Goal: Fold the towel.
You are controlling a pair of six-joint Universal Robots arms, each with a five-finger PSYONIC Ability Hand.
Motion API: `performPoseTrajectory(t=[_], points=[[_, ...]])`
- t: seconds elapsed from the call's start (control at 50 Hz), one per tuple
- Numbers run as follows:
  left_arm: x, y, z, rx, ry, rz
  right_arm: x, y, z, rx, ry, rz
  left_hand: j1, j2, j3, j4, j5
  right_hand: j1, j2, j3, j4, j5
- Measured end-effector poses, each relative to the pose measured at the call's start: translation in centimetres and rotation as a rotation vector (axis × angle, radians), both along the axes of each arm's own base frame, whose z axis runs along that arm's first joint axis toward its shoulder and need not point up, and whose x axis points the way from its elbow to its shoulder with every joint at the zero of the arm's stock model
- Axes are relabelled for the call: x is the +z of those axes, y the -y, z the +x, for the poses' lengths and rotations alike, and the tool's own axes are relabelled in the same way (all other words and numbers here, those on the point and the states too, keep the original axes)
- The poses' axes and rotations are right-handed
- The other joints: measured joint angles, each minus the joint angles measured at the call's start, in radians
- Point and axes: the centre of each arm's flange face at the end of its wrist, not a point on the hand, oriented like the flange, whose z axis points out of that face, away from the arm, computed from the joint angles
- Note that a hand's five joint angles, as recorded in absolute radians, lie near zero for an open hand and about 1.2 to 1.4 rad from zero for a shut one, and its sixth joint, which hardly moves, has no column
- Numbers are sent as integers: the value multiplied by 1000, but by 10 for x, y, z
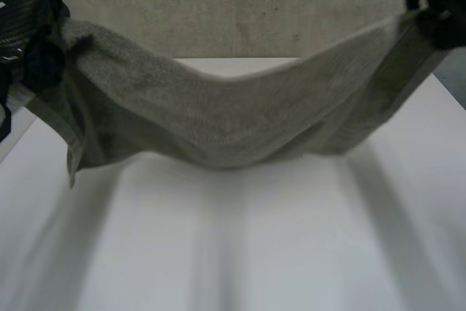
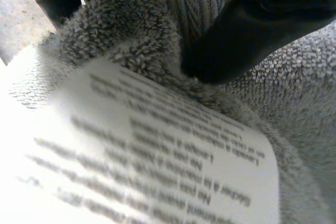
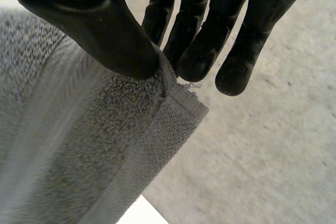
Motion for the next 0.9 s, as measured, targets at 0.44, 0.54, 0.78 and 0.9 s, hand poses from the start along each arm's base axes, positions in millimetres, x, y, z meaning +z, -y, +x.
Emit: performPoseTrajectory(t=[0.44, 0.54, 0.78, 0.9], points=[[-70, 121, -25, 23, 99, 197, -38, 108, 58, -51, -190, -10, 1, 0, 1, 0, 0, 0, 0, 0, 0, 0], [1, 143, -34, 9, -6, -39, 10, 126, 70, -113, -27, -313, 2, 0, 1, 0, 0, 0, 0, 0, 0, 0], [51, 137, -29, -58, -227, -163, 35, 92, 58, -109, 112, -455, 2, 0, 2, 0, 0, 0, 0, 0, 0, 0], [-34, 133, -24, -86, -154, 60, -48, 83, 63, 6, -17, -181, 2, 0, 2, 0, 0, 0, 0, 0, 0, 0]])
